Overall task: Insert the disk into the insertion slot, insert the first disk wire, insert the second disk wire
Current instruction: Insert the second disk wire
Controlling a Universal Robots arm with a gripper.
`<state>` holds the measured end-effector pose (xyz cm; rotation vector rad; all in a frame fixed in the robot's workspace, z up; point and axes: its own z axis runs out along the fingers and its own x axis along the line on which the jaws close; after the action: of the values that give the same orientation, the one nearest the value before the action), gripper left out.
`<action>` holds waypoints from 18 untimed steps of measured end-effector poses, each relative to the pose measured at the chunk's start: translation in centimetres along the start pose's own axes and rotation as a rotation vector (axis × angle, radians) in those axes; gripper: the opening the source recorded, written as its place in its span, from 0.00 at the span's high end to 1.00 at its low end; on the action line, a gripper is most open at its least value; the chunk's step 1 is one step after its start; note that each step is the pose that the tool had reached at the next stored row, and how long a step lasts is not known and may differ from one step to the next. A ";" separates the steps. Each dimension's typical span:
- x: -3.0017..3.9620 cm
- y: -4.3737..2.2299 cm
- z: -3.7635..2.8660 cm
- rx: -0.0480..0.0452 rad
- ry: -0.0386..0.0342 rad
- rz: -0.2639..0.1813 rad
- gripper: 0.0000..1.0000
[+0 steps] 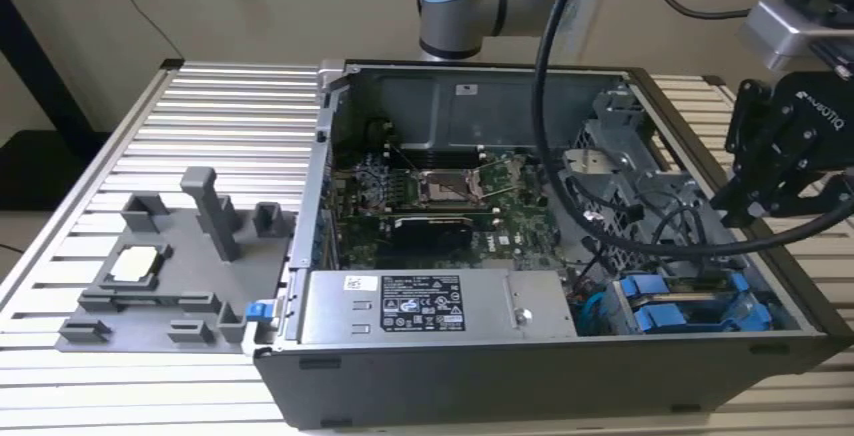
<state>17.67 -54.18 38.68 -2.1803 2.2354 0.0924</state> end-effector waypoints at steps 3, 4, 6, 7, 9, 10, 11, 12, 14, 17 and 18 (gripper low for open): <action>-0.80 0.02 0.04 0.0000 0.0000 0.000 0.73; -0.90 0.03 0.05 0.0000 -0.0001 0.000 0.73; -0.93 0.12 0.06 0.0001 -0.0001 0.000 0.73; -0.93 0.35 0.06 0.0001 0.0000 0.000 0.73; -0.91 1.07 0.08 0.0002 0.0001 0.000 0.73; -0.90 1.44 0.09 0.0003 0.0002 0.000 0.73; -0.89 1.82 0.10 0.0004 0.0000 0.000 0.73; -0.88 2.23 0.12 0.0005 -0.0001 0.000 0.73; -0.86 3.01 0.14 0.0009 0.0000 0.000 0.73; -0.84 4.36 0.18 0.0019 -0.0001 0.000 0.73; -0.85 4.81 0.20 0.0025 0.0000 0.000 0.73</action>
<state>12.89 -53.21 38.67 -2.1791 2.2341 0.0895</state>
